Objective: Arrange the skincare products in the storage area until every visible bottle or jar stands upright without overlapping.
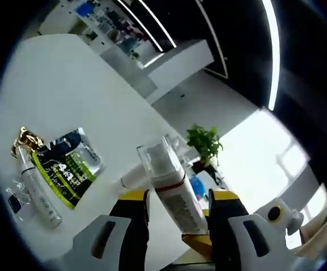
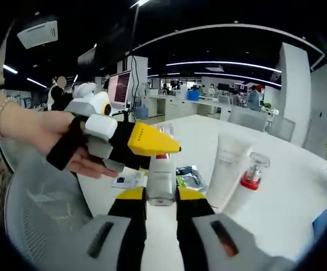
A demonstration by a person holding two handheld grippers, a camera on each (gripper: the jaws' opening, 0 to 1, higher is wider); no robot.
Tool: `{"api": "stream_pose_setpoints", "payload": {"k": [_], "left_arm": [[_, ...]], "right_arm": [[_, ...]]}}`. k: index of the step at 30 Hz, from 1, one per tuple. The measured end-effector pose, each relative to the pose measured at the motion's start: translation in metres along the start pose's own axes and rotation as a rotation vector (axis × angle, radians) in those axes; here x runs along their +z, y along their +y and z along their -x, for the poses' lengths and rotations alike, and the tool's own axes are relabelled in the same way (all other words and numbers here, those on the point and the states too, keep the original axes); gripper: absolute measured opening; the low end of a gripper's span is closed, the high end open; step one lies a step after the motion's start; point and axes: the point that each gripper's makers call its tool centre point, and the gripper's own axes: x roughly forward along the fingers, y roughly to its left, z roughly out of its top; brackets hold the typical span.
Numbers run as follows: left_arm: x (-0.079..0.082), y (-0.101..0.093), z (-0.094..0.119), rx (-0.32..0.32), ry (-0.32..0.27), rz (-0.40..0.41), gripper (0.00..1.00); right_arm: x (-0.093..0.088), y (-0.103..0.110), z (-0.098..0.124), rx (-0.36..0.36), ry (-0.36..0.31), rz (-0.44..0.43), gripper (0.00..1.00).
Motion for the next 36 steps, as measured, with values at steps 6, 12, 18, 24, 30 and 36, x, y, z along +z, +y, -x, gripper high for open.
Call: {"api": "stream_pose_setpoints", "payload": {"k": [6, 12, 18, 24, 30, 36], "left_arm": [[-0.002, -0.002, -0.01, 0.003, 0.025, -0.025, 0.25], [-0.005, -0.014, -0.017, -0.018, 0.048, -0.076, 0.21], [-0.004, -0.031, -0.026, -0.042, 0.088, -0.221, 0.18], [-0.009, -0.048, -0.034, -0.089, 0.191, -0.45, 0.17], [-0.026, -0.052, -0.041, -0.149, 0.328, -0.737, 0.17], [-0.046, -0.062, -0.042, -0.259, 0.383, -0.811, 0.17]], "right_arm": [[-0.001, -0.007, 0.008, -0.015, -0.009, -0.01, 0.18], [-0.006, -0.013, 0.012, -0.027, -0.008, -0.011, 0.19], [-0.009, -0.016, 0.016, -0.009, -0.006, -0.001, 0.21], [-0.014, -0.015, 0.03, 0.054, 0.006, -0.032, 0.3], [0.0, -0.03, 0.06, 0.128, -0.063, -0.14, 0.35], [0.042, -0.048, 0.077, 0.206, -0.245, -0.329, 0.4]]}}
